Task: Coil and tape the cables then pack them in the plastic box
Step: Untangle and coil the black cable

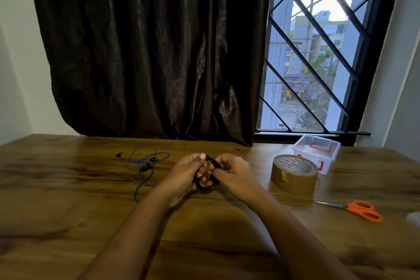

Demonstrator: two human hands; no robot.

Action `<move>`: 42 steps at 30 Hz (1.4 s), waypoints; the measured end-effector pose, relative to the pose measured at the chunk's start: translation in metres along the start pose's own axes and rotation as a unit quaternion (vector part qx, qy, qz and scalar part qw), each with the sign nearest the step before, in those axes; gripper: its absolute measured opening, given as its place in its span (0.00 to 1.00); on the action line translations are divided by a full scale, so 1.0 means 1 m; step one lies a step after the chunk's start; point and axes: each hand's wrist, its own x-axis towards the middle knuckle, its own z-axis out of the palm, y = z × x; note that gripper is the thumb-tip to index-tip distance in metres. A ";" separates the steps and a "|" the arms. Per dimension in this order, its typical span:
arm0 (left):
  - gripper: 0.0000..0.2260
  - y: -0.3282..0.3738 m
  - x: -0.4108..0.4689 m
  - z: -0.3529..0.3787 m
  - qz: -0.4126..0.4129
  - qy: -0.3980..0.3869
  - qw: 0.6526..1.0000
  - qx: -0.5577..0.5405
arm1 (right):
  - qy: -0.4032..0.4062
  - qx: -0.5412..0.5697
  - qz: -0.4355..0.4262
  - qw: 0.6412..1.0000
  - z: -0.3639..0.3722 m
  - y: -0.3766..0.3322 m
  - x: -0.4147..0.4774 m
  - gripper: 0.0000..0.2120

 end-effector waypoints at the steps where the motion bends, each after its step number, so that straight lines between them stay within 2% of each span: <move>1: 0.15 -0.002 0.001 0.000 0.007 0.001 1.000 0.006 | -0.010 0.018 0.007 1.000 0.001 0.000 0.000 0.02; 4: 0.14 -0.006 0.003 -0.002 0.048 0.000 0.997 0.061 | -0.036 0.131 0.021 0.991 0.003 -0.002 -0.002 0.03; 6: 0.13 -0.009 0.004 -0.002 0.075 -0.001 0.991 0.111 | -0.029 0.163 0.028 0.986 0.005 -0.003 -0.003 0.03; 11: 0.13 -0.016 0.008 -0.005 0.132 0.015 0.971 0.198 | 0.040 0.071 0.017 0.997 0.012 -0.004 -0.003 0.10; 14: 0.14 -0.018 0.009 -0.007 0.157 0.024 0.963 0.217 | 0.044 0.132 0.015 0.990 0.011 -0.004 -0.001 0.19; 16: 0.14 -0.019 0.009 -0.006 0.166 0.023 0.961 0.219 | 0.032 0.199 0.013 0.979 0.013 -0.003 0.000 0.21; 21: 0.14 -0.017 0.007 -0.003 0.181 0.037 0.959 0.214 | 0.057 0.312 0.047 0.947 0.017 0.000 0.005 0.22; 26: 0.14 -0.015 0.005 -0.001 0.170 0.030 0.966 0.191 | 0.012 0.339 0.060 0.939 0.012 -0.001 0.003 0.17; 28: 0.14 -0.015 0.005 0.000 0.163 0.030 0.970 0.179 | 0.008 0.325 0.066 0.943 0.009 -0.003 0.002 0.13; 30: 0.14 -0.017 0.005 0.000 0.148 0.030 0.974 0.170 | 0.006 0.302 0.061 0.951 0.008 -0.005 0.001 0.15; 32: 0.13 -0.019 0.006 0.001 0.126 0.028 0.980 0.151 | 0.006 0.246 0.057 0.968 0.007 -0.005 0.001 0.17; 36: 0.15 -0.020 0.008 0.001 0.096 0.053 0.988 0.105 | 0.011 0.131 0.039 0.991 0.005 -0.002 0.002 0.11; 39: 0.16 -0.020 0.008 0.001 0.075 0.052 0.990 0.105 | 0.014 0.045 0.013 0.999 0.005 0.002 0.002 0.09; 42: 0.18 -0.019 0.006 0.003 0.059 0.050 0.991 0.106 | 0.020 -0.001 -0.013 1.000 0.006 0.004 0.001 0.12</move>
